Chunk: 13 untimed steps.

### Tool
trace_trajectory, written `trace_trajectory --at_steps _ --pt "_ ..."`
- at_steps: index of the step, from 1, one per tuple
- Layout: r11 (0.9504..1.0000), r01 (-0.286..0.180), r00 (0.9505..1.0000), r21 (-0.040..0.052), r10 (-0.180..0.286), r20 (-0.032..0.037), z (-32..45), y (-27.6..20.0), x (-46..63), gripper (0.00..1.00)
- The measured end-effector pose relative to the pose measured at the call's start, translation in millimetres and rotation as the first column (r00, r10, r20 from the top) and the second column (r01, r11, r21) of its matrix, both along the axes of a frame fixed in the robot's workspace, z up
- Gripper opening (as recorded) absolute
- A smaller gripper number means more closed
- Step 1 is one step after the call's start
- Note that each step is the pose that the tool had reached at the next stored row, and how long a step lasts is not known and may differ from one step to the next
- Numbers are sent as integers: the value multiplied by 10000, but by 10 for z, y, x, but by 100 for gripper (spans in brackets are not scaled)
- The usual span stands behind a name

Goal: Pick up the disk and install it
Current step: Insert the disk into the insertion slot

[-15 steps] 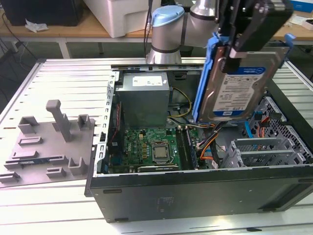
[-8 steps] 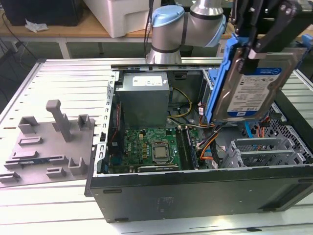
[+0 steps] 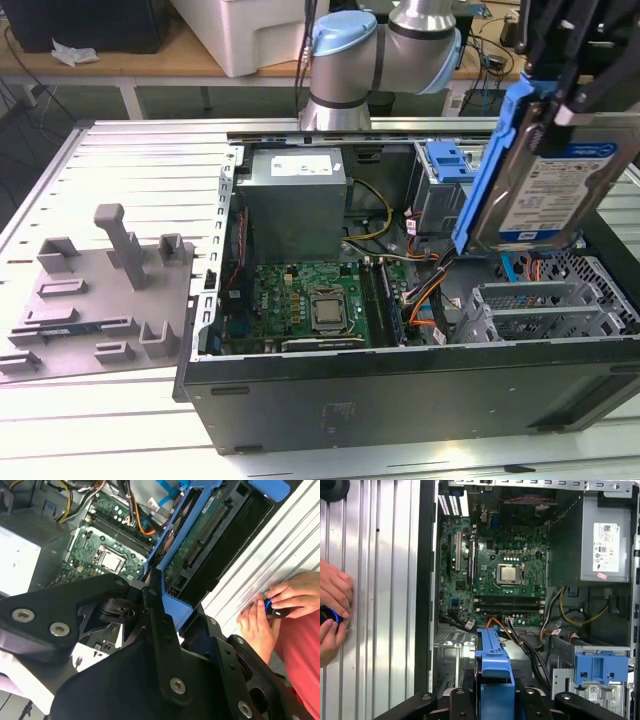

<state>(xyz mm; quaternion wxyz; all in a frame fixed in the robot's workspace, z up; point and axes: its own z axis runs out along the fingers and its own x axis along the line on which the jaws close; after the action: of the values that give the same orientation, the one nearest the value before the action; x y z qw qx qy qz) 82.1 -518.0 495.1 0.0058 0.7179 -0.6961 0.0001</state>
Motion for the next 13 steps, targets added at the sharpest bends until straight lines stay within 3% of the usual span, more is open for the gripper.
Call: trace_trajectory --at_steps 3,8,13 --pt "10000 1 10000 1 -1 -1 -16 -42 85 37" --pt "10000 21 10000 1 -21 -1 -68 -150 210 37" --pt "10000 71 10000 1 -71 -1 -105 -198 287 37"
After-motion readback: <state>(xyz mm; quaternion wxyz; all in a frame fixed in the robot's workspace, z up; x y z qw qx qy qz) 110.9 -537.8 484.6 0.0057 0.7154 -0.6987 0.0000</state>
